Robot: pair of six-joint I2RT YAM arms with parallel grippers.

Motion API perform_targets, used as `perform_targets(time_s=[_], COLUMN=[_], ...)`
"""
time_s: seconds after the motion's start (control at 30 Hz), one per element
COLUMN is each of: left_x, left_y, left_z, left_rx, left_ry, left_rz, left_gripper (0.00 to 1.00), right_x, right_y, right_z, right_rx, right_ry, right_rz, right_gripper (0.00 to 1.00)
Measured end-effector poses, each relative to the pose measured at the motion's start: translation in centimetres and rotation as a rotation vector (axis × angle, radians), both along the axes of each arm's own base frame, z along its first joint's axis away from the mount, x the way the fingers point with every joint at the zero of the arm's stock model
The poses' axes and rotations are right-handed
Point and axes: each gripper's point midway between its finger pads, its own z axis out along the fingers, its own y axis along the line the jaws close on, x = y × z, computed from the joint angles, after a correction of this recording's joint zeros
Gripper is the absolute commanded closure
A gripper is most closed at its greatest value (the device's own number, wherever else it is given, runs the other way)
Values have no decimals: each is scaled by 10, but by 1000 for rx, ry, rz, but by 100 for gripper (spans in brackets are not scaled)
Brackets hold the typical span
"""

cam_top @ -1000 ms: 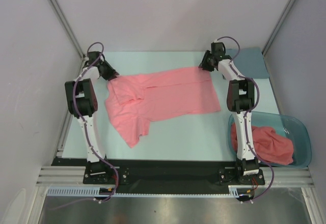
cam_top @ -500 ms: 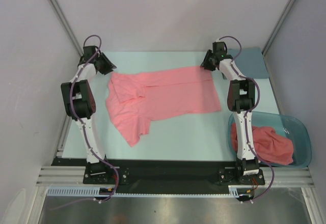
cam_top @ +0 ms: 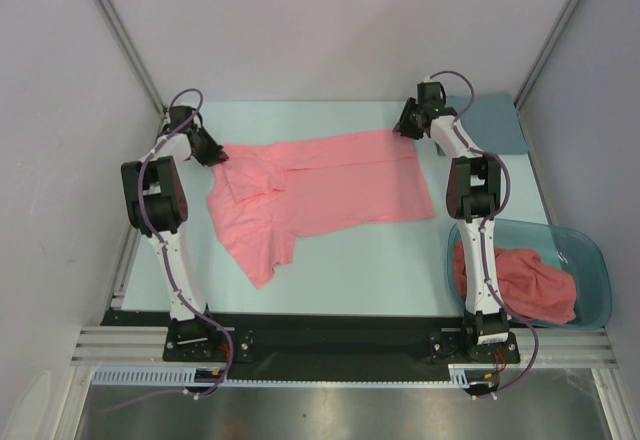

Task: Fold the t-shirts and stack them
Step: Fold the tshirt

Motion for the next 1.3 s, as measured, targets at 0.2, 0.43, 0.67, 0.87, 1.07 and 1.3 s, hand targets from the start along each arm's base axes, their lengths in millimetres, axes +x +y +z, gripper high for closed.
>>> perform_targets(time_s=[0.2, 0.43, 0.67, 0.87, 1.07, 1.3], left_x=[-4, -6, -7, -29, -109, -236], left_y=[10, 17, 19, 23, -1, -38], left_z=[-5, -3, 15, 97, 152, 108], left_rx=[12, 35, 67, 177, 221, 175], left_ry=[26, 46, 28, -88, -173, -40], left_rz=[25, 33, 21, 47, 53, 64], left_gripper=[77, 65, 51, 50, 58, 58], right_x=[0, 0, -2, -24, -84, -217], right_y=[0, -1, -4, -7, -16, 10], right_z=[-1, 1, 10, 30, 107, 172], right_rx=[2, 14, 15, -35, -109, -137], right_ry=[10, 21, 43, 94, 123, 115], right_rz=[-7, -22, -14, 11, -8, 76], right_gripper=[61, 60, 36, 24, 27, 33])
